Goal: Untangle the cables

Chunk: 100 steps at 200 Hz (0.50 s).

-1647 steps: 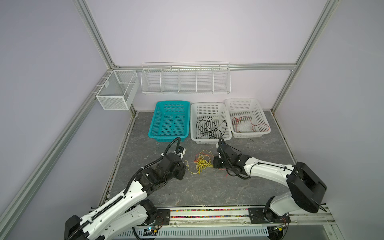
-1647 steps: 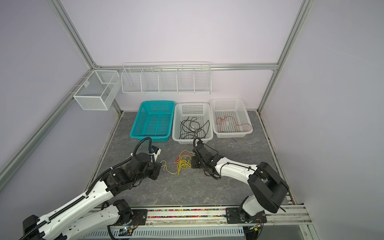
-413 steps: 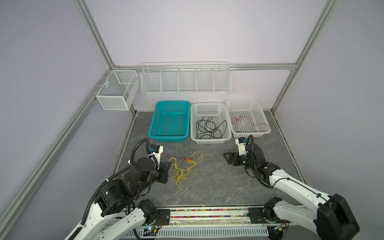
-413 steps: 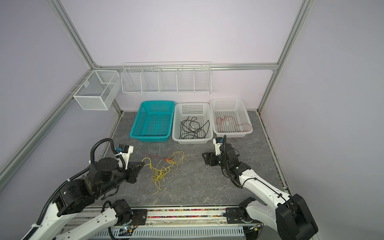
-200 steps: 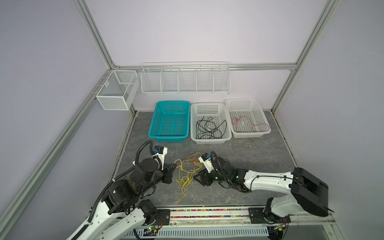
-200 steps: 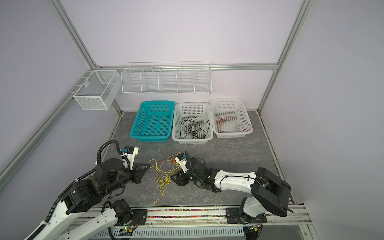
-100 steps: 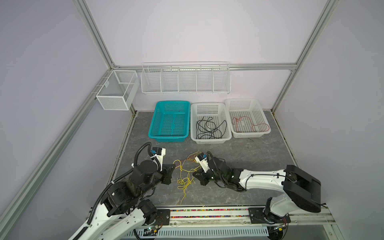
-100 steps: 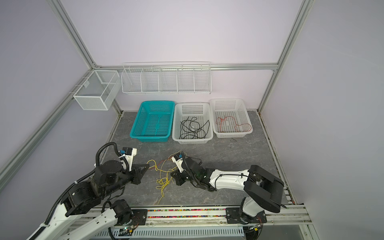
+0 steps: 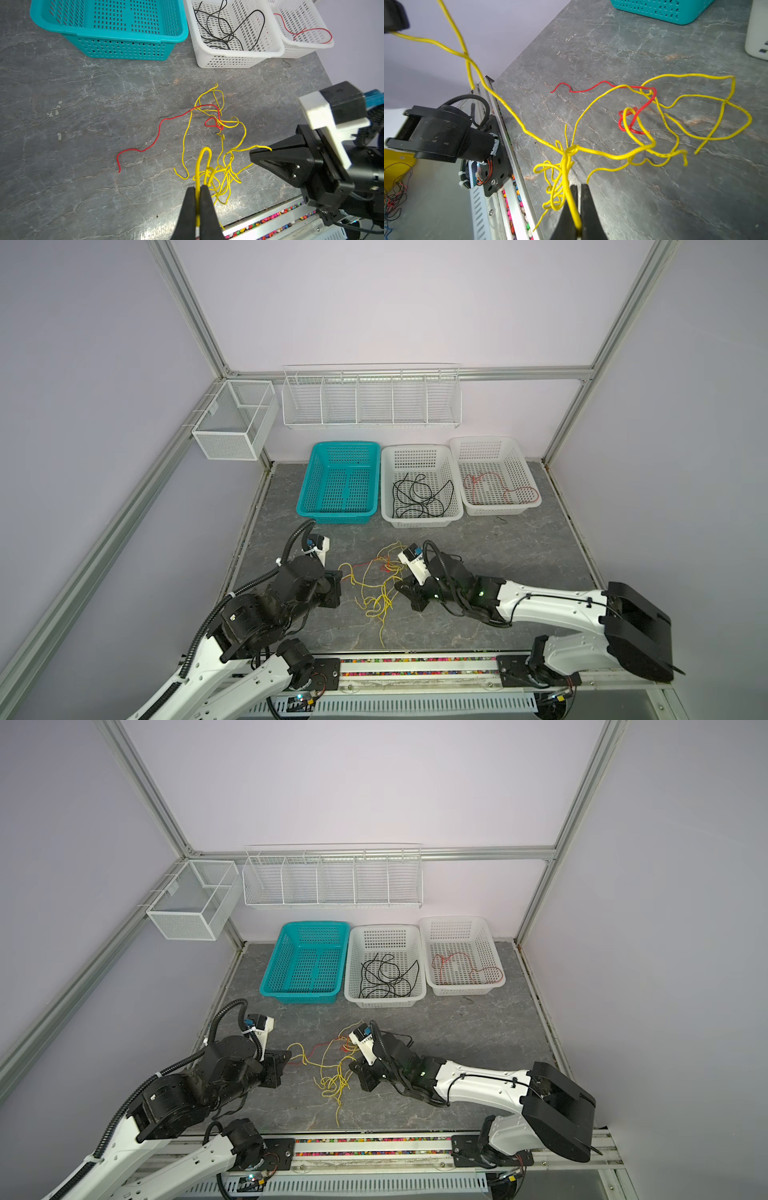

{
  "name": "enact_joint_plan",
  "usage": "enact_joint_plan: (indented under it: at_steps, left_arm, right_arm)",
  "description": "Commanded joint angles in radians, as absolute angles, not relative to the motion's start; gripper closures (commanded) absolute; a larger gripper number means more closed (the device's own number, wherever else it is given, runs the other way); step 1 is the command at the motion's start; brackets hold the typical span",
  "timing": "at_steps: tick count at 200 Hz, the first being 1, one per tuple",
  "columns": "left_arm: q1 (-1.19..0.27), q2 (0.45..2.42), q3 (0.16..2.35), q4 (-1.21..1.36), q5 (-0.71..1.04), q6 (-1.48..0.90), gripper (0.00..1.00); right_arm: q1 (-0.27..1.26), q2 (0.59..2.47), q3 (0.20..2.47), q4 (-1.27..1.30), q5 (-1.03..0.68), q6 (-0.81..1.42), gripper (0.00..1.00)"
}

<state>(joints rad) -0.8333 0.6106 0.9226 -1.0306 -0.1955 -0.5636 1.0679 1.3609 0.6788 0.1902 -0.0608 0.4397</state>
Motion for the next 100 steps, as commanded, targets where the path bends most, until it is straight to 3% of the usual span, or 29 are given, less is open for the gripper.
enact_joint_plan:
  at_steps: [1,64,100]
  left_arm:
    - [-0.834,0.570,0.968,-1.047,-0.133,-0.542,1.00]
    - [-0.833,0.606,0.957,-1.008,0.186,-0.514,1.00]
    - [-0.834,0.639,0.944,-1.009,0.237,-0.511,1.00]
  right_arm:
    - [1.017,1.352,0.651,0.147,-0.042,0.434,0.94]
    - [0.924,1.366,0.734,0.077,-0.099,0.437,0.94]
    - [0.902,1.406,0.793,0.064,-0.150,0.449,0.94]
